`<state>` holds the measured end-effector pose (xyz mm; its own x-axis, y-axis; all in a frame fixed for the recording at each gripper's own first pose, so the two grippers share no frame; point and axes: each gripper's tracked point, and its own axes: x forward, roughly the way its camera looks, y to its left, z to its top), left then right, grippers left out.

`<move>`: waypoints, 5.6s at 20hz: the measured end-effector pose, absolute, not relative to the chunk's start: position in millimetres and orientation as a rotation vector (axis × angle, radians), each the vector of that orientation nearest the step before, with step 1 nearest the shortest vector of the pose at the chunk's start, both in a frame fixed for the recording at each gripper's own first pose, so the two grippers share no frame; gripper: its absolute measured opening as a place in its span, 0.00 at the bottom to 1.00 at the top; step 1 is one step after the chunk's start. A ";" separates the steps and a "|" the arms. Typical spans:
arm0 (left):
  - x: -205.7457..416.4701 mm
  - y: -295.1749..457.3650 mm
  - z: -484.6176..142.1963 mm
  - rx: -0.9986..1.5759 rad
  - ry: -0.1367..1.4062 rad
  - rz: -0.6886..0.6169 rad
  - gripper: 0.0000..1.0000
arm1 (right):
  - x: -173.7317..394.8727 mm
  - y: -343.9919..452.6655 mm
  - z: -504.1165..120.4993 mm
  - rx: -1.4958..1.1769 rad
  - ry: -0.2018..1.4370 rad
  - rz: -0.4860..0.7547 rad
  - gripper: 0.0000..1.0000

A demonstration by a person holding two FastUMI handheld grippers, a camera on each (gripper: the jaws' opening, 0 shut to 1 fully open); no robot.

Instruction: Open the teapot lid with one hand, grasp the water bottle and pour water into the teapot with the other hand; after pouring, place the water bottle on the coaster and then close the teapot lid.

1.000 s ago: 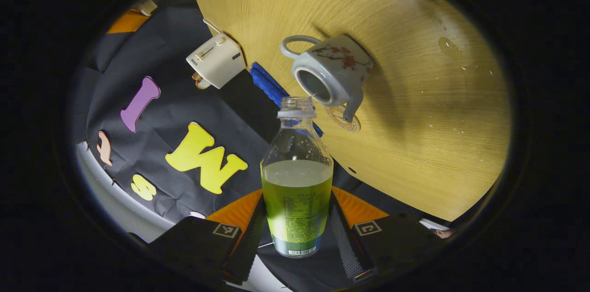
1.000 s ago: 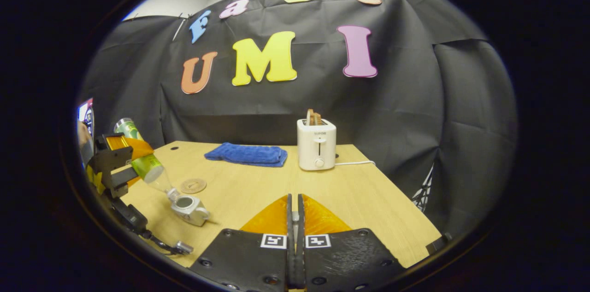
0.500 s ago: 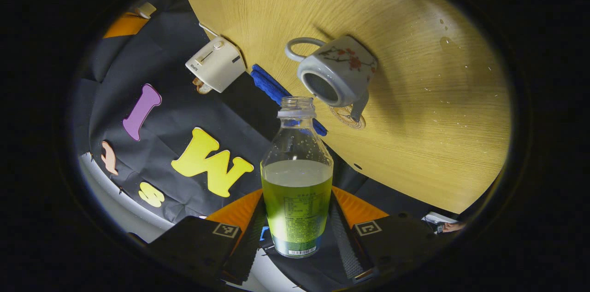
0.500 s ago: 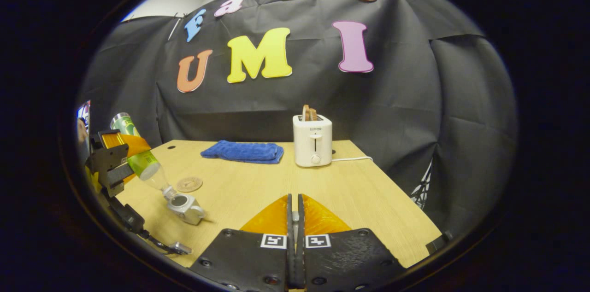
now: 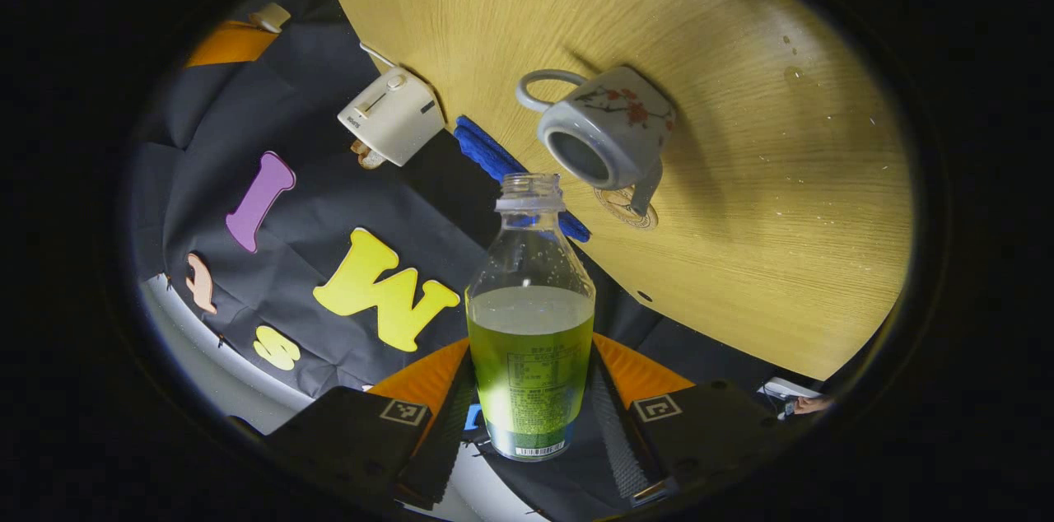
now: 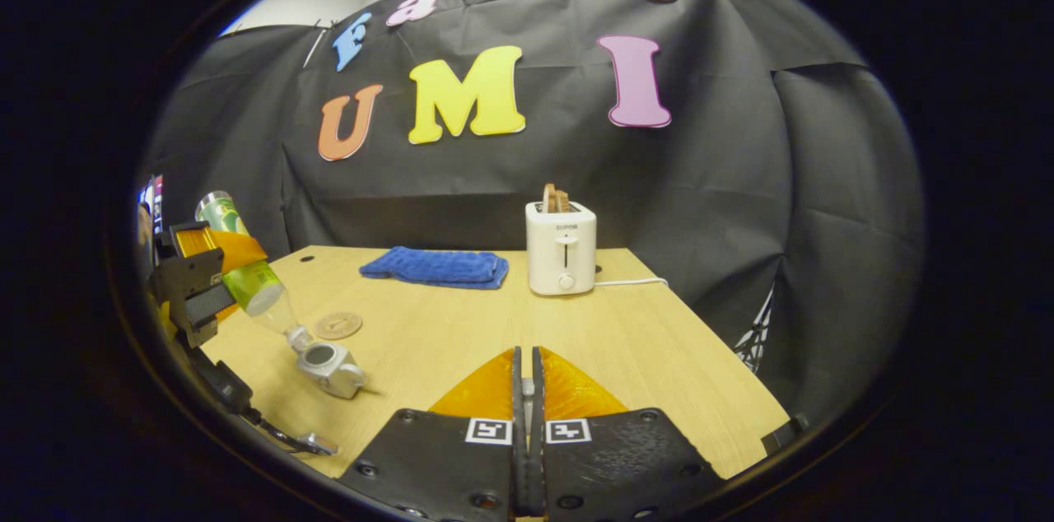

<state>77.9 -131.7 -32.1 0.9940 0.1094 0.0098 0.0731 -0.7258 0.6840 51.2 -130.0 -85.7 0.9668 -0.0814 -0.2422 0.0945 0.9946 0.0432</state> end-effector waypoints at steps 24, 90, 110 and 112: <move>140.3 -100.6 3.3 0.900 0.016 -0.048 0.76 | 50.1 -136.2 -81.8 0.043 0.224 -0.123 0.00; 12.4 19.9 -6.0 -0.055 -0.037 -0.062 0.96 | 127.8 107.8 -116.1 0.102 0.162 0.286 0.01; 15.5 13.2 -21.0 -0.045 0.026 -0.084 0.96 | 108.3 98.6 -79.9 0.055 0.097 0.254 0.69; 11.6 11.0 -17.9 -0.042 0.021 -0.088 0.96 | 92.6 90.1 -56.0 0.061 0.057 0.237 0.83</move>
<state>11.6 11.0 -17.9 0.9959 -0.0882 -0.0191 0.0873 0.9953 -0.0428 92.6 90.1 -56.0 0.9704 0.2363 -0.0491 -0.2329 0.9702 0.0672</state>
